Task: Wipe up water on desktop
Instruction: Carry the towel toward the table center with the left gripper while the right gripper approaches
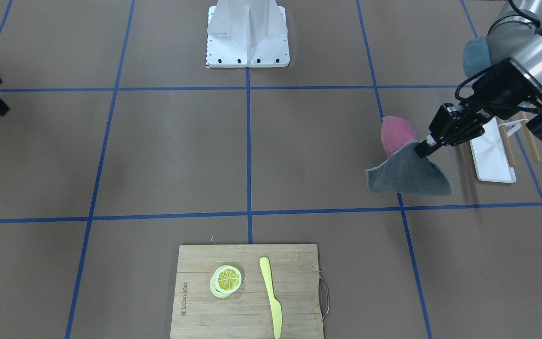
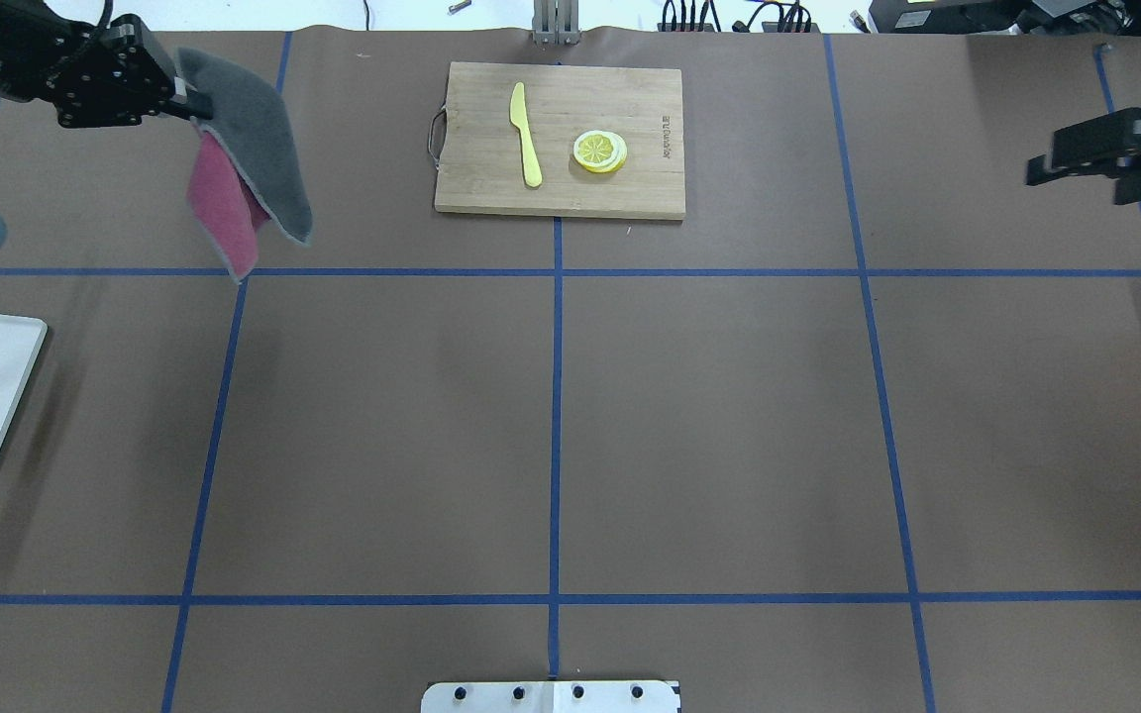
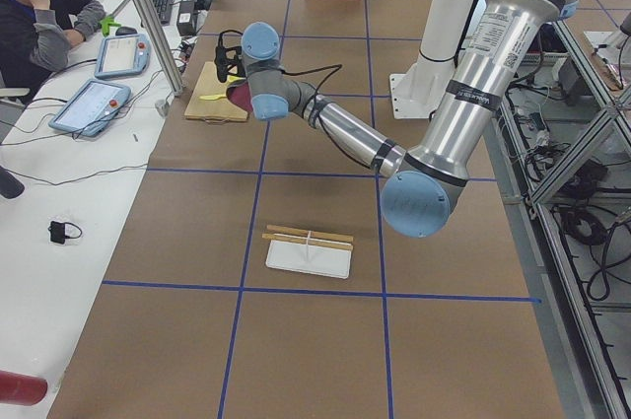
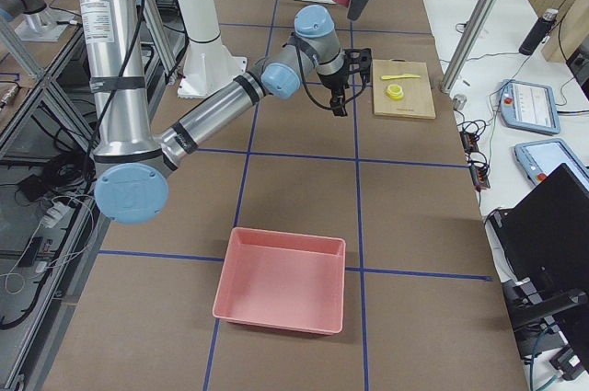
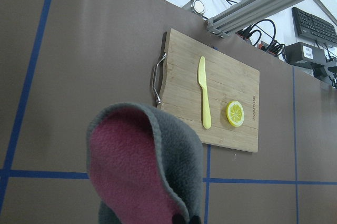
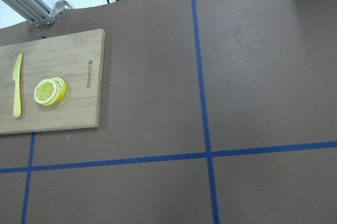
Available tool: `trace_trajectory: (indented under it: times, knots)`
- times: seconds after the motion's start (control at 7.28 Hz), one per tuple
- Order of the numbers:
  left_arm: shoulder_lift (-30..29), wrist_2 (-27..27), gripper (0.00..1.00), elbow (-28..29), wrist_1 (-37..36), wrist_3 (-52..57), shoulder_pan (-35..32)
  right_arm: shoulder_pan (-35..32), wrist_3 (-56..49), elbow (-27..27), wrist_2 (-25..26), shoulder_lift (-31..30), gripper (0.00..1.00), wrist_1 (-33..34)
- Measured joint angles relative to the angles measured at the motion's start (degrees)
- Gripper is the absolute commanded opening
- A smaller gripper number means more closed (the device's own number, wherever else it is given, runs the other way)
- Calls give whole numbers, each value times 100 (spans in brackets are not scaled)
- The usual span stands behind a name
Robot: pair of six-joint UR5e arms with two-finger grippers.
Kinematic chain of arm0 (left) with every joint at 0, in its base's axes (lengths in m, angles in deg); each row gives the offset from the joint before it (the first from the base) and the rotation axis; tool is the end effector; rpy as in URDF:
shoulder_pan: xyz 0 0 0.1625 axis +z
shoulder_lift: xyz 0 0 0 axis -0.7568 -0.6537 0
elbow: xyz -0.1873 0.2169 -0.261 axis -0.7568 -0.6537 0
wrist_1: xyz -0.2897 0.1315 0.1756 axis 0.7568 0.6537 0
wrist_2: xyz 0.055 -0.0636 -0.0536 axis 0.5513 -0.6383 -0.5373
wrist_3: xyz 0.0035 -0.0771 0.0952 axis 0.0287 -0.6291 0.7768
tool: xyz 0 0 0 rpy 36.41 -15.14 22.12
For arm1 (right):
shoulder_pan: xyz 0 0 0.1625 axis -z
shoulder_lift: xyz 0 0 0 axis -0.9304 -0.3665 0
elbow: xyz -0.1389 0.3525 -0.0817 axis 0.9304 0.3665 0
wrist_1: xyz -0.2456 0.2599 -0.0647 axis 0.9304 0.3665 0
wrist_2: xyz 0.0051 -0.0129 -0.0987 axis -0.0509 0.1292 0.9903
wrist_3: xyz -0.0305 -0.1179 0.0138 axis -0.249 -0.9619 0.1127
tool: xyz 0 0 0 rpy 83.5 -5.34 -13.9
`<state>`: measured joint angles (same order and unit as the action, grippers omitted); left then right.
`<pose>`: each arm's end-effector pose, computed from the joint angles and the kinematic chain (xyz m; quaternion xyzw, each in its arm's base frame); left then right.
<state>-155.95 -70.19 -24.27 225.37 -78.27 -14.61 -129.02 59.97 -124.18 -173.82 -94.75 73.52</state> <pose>0.2022 -0.5085 0.2605 0.0679 0.6522 -0.1305 0.7436 -0.1591 -0.4294 0.3097 0.1484 -0.4708 0.1203 0.8613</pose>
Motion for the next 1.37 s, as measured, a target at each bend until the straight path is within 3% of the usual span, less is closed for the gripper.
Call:
trace_trajectory:
  times: [0.27,0.69,1.1,1.37]
  knots:
    - [-456,244,0,0,-64,-1002,370,1005,668,10,955,598,100,-25]
    - [-937,777,0,-21,-95,-2287,877,2249,736,27,2389,1293,99,-19]
    - [-1304,1366,0,-80,-96,-3094,1379,3426,56,72,4265,1503,99,55]
    - [-1370,1494,0,-182,-96,-3317,1526,3899,-661,152,5159,1550,99,184]
